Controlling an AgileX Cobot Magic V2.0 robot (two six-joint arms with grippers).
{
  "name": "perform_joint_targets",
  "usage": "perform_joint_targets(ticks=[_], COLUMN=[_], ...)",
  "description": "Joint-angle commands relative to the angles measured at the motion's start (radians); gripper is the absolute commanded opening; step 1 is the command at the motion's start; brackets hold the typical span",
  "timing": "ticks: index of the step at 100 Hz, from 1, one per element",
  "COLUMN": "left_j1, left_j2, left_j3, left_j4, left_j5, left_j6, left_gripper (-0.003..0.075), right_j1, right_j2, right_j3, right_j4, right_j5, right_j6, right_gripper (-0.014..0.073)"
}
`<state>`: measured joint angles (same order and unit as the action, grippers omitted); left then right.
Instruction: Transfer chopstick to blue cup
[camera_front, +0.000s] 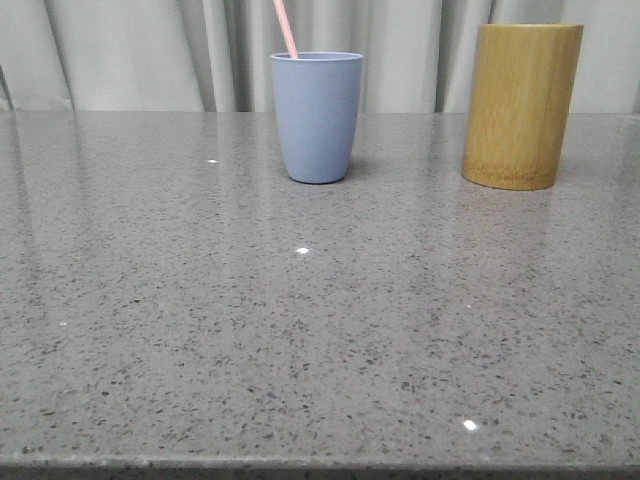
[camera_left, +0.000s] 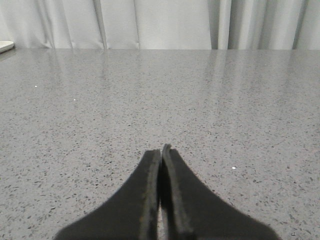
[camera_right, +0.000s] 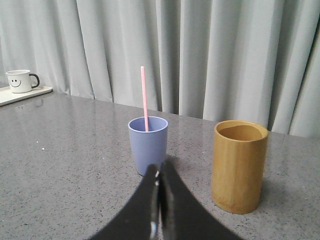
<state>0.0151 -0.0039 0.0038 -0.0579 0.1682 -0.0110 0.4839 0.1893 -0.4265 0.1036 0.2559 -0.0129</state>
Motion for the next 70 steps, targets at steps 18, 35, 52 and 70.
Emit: perform_joint_targets(ticks=[18,35,52,70], left_j1=[0.000,0.000,0.000,0.000], left_j2=[-0.036,-0.036,-0.036,-0.036], left_j3=[0.007,0.007,0.007,0.007], left_j4=[-0.002,-0.002,-0.002,-0.002], left_j5=[-0.076,-0.076,-0.076,-0.076], left_j6=[-0.004,-0.004,-0.004,-0.004], left_gripper=[-0.0019,-0.0019,-0.0019,-0.0019], right_j1=[-0.070,-0.182,-0.292,-0.363], right_j2=[0.014,0.010,-0.044,-0.118], right_j3=[0.027,0.109,0.212,0.321], right_j4=[-0.007,-0.007,-0.008,-0.013], right_j5=[-0.189,-0.301,-0.361,-0.361], right_j6=[-0.008,-0.008,-0.008,-0.003], right_gripper=[-0.0069,-0.0069,-0.0069,-0.0069])
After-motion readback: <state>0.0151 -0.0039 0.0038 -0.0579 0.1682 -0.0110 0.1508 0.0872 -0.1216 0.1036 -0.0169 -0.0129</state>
